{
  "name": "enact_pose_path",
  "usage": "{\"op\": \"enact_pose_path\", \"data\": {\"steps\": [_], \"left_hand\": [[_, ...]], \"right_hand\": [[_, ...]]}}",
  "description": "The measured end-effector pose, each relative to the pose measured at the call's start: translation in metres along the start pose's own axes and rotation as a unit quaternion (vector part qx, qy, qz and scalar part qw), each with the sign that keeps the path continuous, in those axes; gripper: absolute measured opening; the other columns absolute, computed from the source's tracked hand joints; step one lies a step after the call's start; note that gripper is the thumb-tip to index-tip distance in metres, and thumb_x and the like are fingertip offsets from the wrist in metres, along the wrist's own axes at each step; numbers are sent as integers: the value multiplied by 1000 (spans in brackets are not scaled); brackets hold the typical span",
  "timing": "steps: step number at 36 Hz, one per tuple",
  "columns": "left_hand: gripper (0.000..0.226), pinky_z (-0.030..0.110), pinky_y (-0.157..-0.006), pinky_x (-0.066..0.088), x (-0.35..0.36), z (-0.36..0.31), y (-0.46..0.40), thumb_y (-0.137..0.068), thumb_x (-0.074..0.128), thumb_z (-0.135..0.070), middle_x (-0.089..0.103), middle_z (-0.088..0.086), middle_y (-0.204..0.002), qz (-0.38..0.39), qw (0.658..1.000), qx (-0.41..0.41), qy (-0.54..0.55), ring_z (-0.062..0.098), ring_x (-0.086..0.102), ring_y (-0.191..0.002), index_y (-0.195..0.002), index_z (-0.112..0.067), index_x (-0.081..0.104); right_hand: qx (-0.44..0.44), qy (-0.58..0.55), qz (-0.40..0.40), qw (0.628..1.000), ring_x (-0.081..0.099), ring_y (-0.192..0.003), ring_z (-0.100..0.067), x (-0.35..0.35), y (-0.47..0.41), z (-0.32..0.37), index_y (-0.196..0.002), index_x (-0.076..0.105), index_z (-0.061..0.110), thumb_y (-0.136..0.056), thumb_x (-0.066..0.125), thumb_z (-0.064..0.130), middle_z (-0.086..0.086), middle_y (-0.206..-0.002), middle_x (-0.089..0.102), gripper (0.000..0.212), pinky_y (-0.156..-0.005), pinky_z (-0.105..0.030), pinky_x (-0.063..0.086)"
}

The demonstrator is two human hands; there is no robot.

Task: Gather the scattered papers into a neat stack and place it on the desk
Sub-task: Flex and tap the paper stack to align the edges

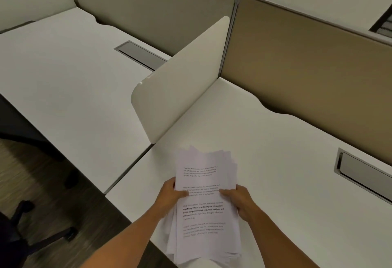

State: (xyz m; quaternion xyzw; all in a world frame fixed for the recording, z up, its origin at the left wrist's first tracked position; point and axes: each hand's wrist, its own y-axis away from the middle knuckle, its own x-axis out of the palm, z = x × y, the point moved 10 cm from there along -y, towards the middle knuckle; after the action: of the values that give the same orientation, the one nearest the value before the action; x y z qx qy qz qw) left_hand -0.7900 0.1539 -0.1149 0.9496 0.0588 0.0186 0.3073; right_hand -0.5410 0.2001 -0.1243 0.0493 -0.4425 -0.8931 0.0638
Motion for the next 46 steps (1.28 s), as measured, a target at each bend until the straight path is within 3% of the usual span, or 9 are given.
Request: {"op": "enact_pose_path", "data": {"steps": [4,9,13,22,25,29,33,39,46], "left_hand": [[44,39,-90,60,17,-16,3,-77,80,0,76,1,-112,29,1000,6,-7,21,74,-101,-116,-17,69],[42,32,-77,63,57,-40,15,-76,81,-4,78,0,-108,67,997,36,-19,20,76,-95,-113,-21,69],[36,26,-67,62,107,-55,35,-76,85,-15,80,-6,-103,101,992,60,-38,19,77,-91,-108,-25,72],[36,24,-60,60,232,-78,91,-68,87,-19,79,-7,-92,89,986,135,-49,14,77,-81,-100,-27,72],[36,29,-66,62,269,-80,107,-64,88,-16,79,-7,-91,89,984,151,-41,13,76,-83,-95,-29,74],[43,30,-67,62,307,-76,127,-54,89,-30,79,-7,-92,92,982,167,-20,12,75,-85,-94,-31,75],[46,42,-76,64,333,-67,140,-55,88,-39,78,0,-98,89,981,172,-14,22,75,-90,-98,-31,75],[28,25,-64,62,358,-54,157,-65,85,-40,80,-7,-93,104,978,180,-33,13,76,-83,-92,-39,77],[42,21,-59,60,360,-53,155,-60,88,-39,79,-12,-94,131,973,182,-60,9,76,-84,-99,-31,74]], "right_hand": [[-45,-26,8,999,76,-95,-34,-26,22,7,-123,66,2,-81,78,4,-14,-108,77,44,-89,-51,60],[-93,-73,45,992,72,-104,-38,-63,64,6,-122,67,3,-81,79,5,-17,-115,75,43,-95,-58,55],[-127,-95,-7,987,72,-104,-38,-117,95,-6,-123,66,2,-82,78,5,-18,-115,75,42,-96,-58,55],[-242,-127,-96,957,77,-90,-26,-241,170,-22,-107,73,13,-81,81,15,-6,-100,80,27,-75,-40,63],[-264,-139,-133,945,77,-82,-22,-280,193,-33,-99,75,19,-82,79,12,-1,-94,80,19,-64,-32,62],[-281,-127,-170,936,77,-80,-17,-315,218,-52,-97,75,27,-85,77,13,5,-91,80,19,-61,-27,61],[-285,-126,-200,929,76,-78,-17,-338,235,-80,-99,75,26,-87,76,15,5,-90,80,17,-63,-28,62],[-272,-141,-241,921,75,-76,-14,-352,244,-121,-98,74,24,-89,74,14,8,-86,80,14,-57,-19,59],[-273,-145,-241,920,75,-79,-11,-356,250,-125,-99,73,27,-84,80,17,9,-88,79,19,-58,-20,59]]}}
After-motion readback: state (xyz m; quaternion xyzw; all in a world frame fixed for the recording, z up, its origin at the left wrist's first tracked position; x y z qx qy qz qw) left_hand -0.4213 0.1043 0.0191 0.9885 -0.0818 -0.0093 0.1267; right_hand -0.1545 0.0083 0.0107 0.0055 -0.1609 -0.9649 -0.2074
